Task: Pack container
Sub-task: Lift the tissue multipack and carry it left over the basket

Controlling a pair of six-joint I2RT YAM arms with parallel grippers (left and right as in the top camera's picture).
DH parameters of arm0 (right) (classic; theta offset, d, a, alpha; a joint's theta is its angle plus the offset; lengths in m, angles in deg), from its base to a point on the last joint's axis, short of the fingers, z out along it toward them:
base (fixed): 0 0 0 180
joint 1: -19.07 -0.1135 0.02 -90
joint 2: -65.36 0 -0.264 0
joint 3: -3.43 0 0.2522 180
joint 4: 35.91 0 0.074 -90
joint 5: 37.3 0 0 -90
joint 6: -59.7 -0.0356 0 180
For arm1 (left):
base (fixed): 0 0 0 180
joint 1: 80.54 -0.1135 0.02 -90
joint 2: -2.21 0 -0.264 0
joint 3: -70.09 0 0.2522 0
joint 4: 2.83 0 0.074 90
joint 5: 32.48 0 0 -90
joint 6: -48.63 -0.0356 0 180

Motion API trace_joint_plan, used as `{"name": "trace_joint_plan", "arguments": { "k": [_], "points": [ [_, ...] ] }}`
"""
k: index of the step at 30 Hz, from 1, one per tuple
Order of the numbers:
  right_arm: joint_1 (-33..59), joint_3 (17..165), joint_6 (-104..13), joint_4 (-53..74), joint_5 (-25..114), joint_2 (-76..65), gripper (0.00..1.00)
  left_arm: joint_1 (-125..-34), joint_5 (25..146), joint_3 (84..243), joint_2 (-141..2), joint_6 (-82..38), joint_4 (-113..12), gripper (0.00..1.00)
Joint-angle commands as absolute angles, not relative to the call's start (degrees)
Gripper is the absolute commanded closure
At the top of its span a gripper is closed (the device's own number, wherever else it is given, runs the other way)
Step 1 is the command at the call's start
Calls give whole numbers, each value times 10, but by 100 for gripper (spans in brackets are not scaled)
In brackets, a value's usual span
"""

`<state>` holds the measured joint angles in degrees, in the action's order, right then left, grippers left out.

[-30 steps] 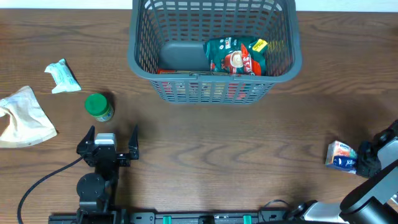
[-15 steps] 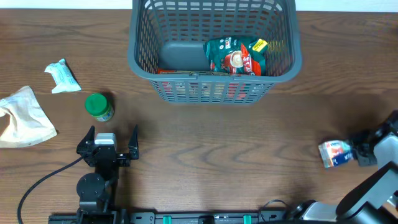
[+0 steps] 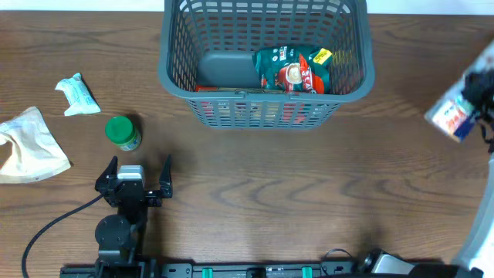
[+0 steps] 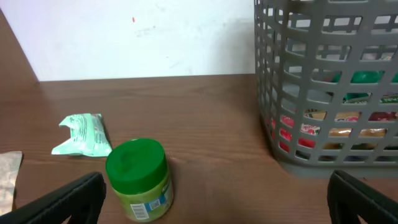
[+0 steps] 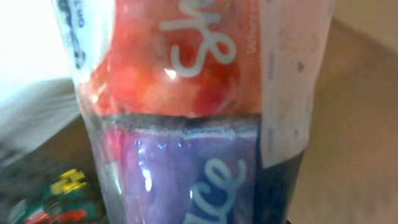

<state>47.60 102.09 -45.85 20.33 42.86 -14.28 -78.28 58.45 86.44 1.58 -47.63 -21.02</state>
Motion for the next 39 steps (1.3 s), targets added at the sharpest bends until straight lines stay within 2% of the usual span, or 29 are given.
{"name": "trace_joint_plan", "arguments": {
  "k": [1, 11, 25, 29, 33, 39],
  "points": [
    [440, 1098, -366, 208, 341, -130, 99, -784, 580, 847, 20, -482, -218, 1],
    [316, 1193, -297, 212, 291, -146, 99, -784, 580, 847, 20, -482, -218, 1],
    [142, 1256, -94, 276, 293, -218, 99, -784, 580, 847, 20, -482, -218, 1],
    [111, 1278, -37, 317, 290, -237, 99, -784, 580, 847, 20, -482, -218, 1],
    [96, 1281, 8, 338, 219, -243, 99, -784, 580, 847, 20, -482, -218, 1],
    [96, 1281, 16, 336, 186, -245, 99, -784, 580, 847, 20, -482, -218, 1]
  ]
}}
